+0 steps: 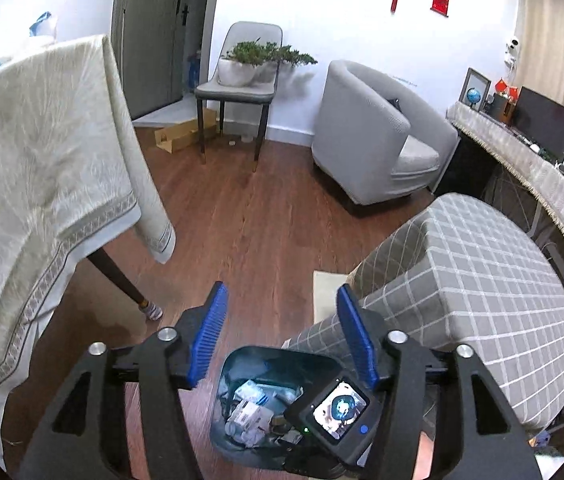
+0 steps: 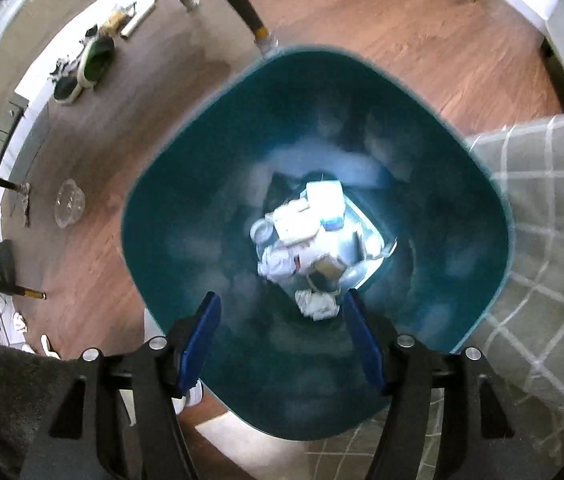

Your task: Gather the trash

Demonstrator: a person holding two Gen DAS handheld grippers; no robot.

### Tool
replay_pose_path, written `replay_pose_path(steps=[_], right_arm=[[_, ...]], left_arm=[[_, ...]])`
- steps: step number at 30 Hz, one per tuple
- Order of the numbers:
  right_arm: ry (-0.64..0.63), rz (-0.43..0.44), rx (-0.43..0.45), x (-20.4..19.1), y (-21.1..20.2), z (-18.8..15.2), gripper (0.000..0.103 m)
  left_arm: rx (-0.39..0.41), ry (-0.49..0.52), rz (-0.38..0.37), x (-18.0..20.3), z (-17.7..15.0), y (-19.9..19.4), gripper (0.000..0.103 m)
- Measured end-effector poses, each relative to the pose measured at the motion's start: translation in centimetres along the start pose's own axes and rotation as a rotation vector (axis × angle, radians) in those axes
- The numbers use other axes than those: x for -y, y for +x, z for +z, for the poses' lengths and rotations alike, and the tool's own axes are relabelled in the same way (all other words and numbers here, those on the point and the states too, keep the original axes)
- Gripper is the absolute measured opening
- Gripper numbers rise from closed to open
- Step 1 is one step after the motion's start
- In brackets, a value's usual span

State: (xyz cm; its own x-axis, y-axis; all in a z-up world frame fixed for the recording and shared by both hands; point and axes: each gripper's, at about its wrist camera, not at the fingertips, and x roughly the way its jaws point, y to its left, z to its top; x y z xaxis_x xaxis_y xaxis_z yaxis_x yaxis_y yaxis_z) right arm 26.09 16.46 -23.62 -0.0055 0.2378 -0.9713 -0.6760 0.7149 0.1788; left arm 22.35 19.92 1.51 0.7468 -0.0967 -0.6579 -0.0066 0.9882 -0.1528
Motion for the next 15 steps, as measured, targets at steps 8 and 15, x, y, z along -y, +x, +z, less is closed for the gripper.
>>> replay_pose_path(steps=[8,15], right_arm=[[0.011,-0.035,0.221,0.1,-8.5,0.2,0.064],[0.067,-0.136,0.485,1.2,-18.7,-3.2,0.084]], left_arm=[[0.128,0.052,0.019,1.8,2.4,-3.6,0.088],[0.263,0.067,0.077,3.6,1.6,-8.3,0.096]])
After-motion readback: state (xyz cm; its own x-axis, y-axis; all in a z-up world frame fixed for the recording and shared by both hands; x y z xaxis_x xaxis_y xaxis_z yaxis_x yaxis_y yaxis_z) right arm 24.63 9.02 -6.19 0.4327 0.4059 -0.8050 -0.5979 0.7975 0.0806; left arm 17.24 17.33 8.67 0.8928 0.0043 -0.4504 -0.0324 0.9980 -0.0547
